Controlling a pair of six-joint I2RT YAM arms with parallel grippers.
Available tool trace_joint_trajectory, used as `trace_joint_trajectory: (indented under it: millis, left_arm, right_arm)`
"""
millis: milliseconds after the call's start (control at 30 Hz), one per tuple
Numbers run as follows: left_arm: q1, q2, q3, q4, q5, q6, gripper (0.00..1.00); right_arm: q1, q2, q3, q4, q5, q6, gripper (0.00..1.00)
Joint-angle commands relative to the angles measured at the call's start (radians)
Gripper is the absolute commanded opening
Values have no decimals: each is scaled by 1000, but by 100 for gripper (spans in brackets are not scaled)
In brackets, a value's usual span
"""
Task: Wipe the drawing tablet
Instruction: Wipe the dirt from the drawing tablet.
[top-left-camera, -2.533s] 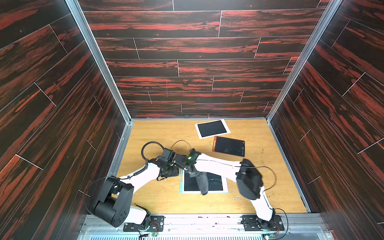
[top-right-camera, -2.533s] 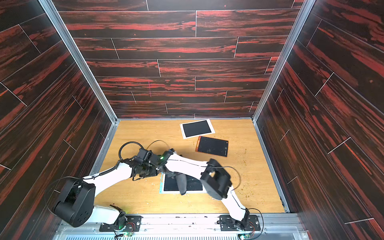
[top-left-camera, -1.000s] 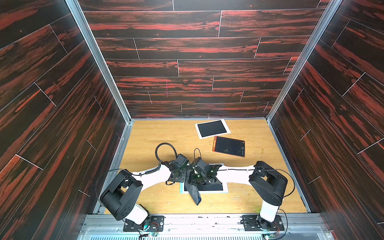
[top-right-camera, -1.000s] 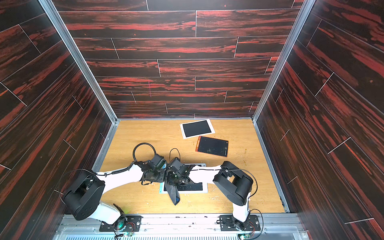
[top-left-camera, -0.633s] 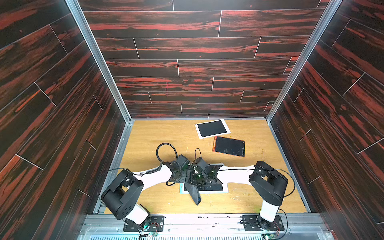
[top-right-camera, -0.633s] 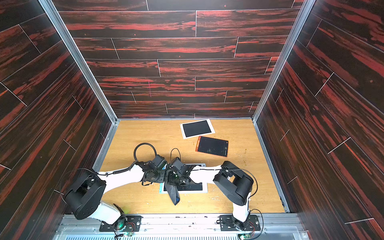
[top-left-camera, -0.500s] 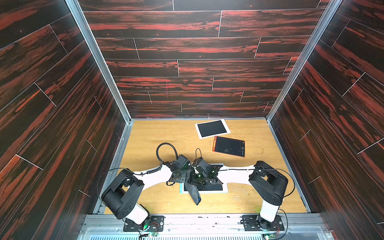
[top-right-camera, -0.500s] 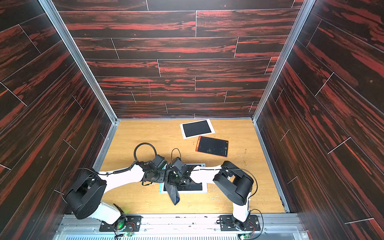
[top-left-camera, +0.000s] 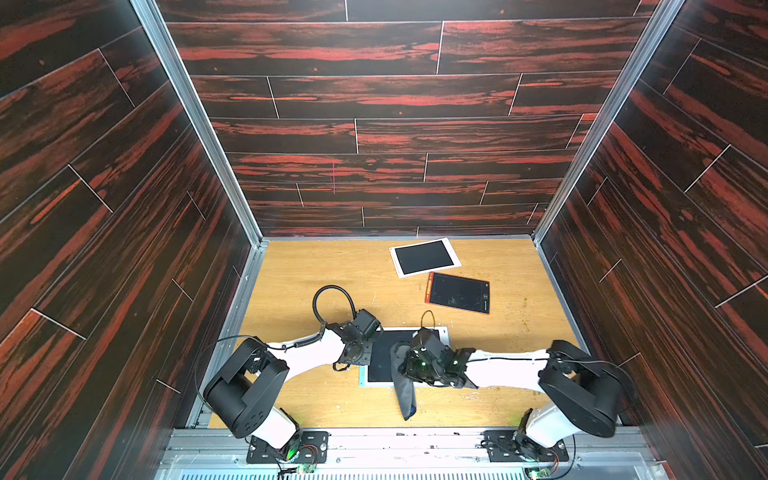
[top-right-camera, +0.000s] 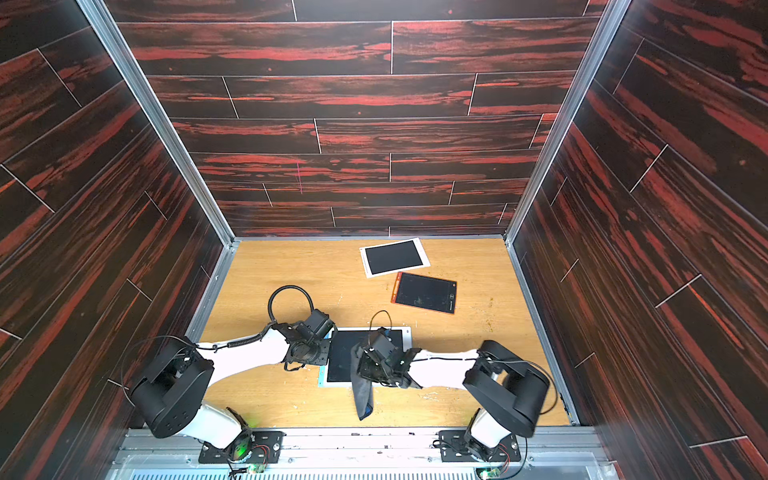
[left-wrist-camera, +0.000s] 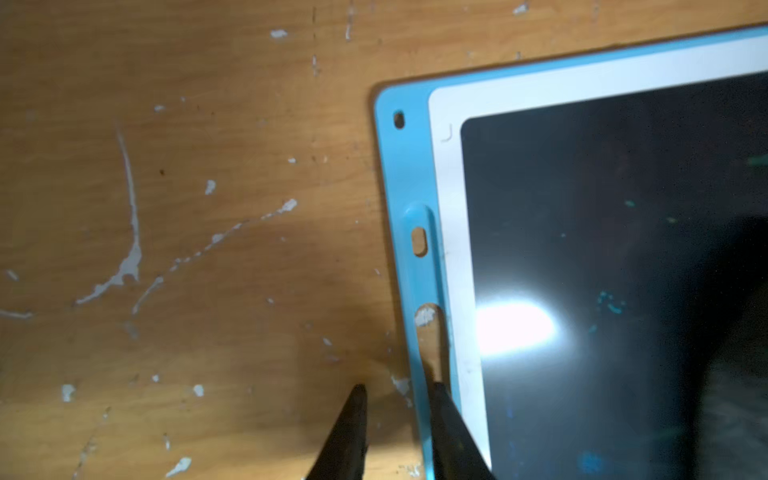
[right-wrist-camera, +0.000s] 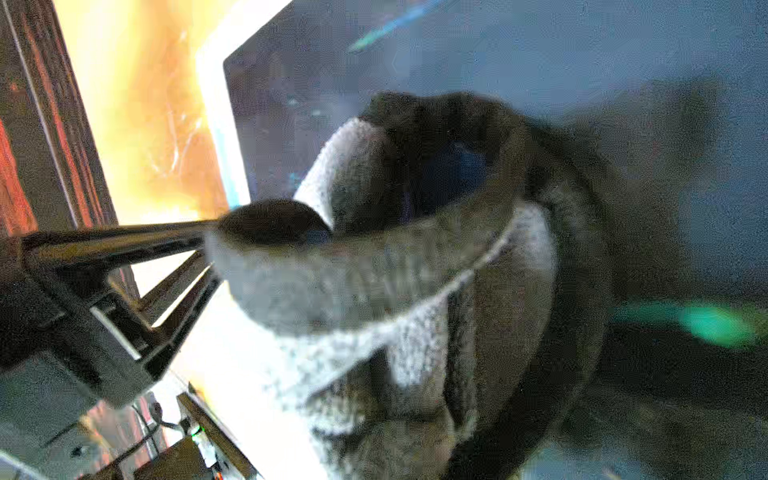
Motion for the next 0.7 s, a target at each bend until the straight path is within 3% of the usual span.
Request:
trace_joint_trajectory:
  millis: [0,167,400,667]
  left_arm:
    - [5,51,-27,-31,5,-8,28]
    - [5,52,-28,-33,7,-7,28]
    - [5,34,-35,-36,6,-10,28]
    - [5,31,-34,-40,3,-13,28]
  right_arm:
    - [-3,68,-115,-521,146,81,0]
    - [-20,51,-93,-630,178,114,0]
    - [-111,-3,-200,-539,103,101,0]
    - [-141,-76,-233,-631,143,153,0]
